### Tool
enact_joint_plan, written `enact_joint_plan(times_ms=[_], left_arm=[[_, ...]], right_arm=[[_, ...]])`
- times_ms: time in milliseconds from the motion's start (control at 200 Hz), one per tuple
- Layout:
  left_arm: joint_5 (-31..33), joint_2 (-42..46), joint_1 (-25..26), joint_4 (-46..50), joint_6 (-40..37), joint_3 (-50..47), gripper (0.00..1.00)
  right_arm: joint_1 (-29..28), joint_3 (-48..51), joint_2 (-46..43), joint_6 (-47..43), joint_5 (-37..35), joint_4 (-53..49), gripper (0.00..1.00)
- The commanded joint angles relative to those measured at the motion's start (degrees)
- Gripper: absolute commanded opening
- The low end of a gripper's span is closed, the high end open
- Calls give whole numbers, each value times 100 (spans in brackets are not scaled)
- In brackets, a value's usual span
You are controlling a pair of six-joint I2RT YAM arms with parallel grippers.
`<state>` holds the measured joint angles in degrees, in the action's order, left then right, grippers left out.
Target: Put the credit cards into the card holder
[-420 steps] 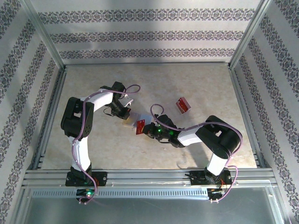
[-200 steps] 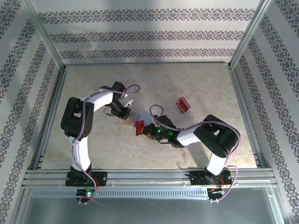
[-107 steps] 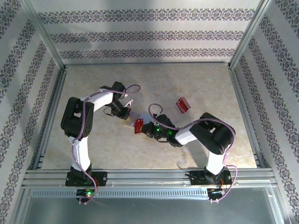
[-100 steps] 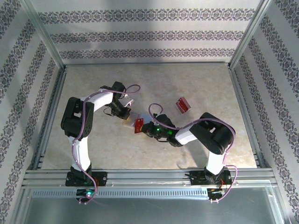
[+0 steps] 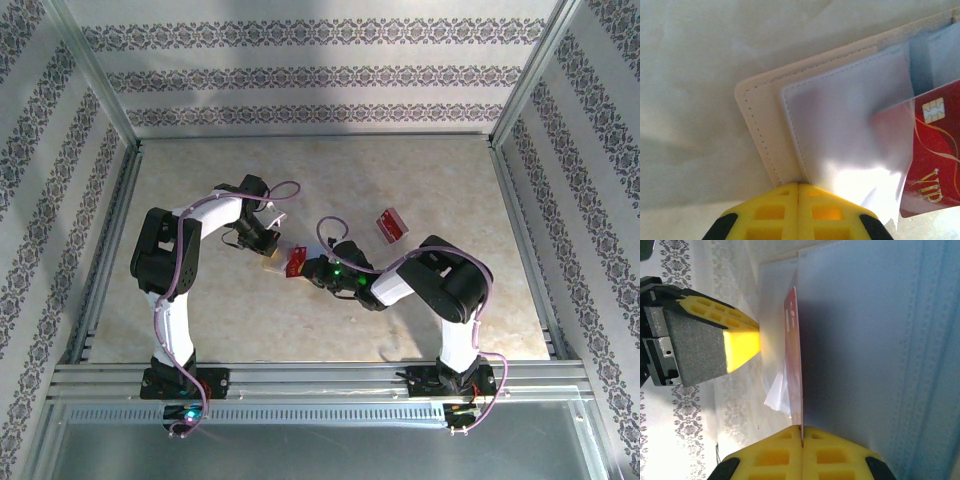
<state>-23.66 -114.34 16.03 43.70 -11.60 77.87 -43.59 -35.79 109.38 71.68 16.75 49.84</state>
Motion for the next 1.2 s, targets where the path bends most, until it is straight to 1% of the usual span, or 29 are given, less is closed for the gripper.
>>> enact_joint_plan(times_ms=[0, 160, 310, 430, 749, 879, 994, 1024, 1124, 1194], left_arm=[[-27, -149, -30, 132, 26, 1, 0], [-30, -169, -31, 174, 34, 36, 0], [-44, -176, -23, 134, 38, 8, 0], [-77, -150, -25, 152, 83, -6, 0], [-33, -157, -23, 102, 44, -35, 0], [23, -151, -30, 165, 50, 18, 0], [18, -132, -30, 119, 36, -19, 0], [44, -139, -22, 129, 24, -4, 2], [158, -132, -30, 269, 2, 141, 4], [204, -102, -29, 333, -6, 239, 5]], right_arm=[[69, -43, 232, 85, -287, 153, 0], [1, 107, 360, 436, -620, 587, 0], [-96, 20, 490, 541, -749, 621, 0], [-182, 72, 579, 728, -974, 843, 0], [-316, 11, 740, 869, -1042, 961, 0], [-371, 81, 743, 981, -1228, 1088, 0], [-438, -9, 742, 927, -1211, 921, 0], [-439, -24, 747, 946, -1177, 896, 0], [-442, 69, 630, 998, -1214, 863, 8], [-431, 90, 434, 854, -1205, 570, 12]])
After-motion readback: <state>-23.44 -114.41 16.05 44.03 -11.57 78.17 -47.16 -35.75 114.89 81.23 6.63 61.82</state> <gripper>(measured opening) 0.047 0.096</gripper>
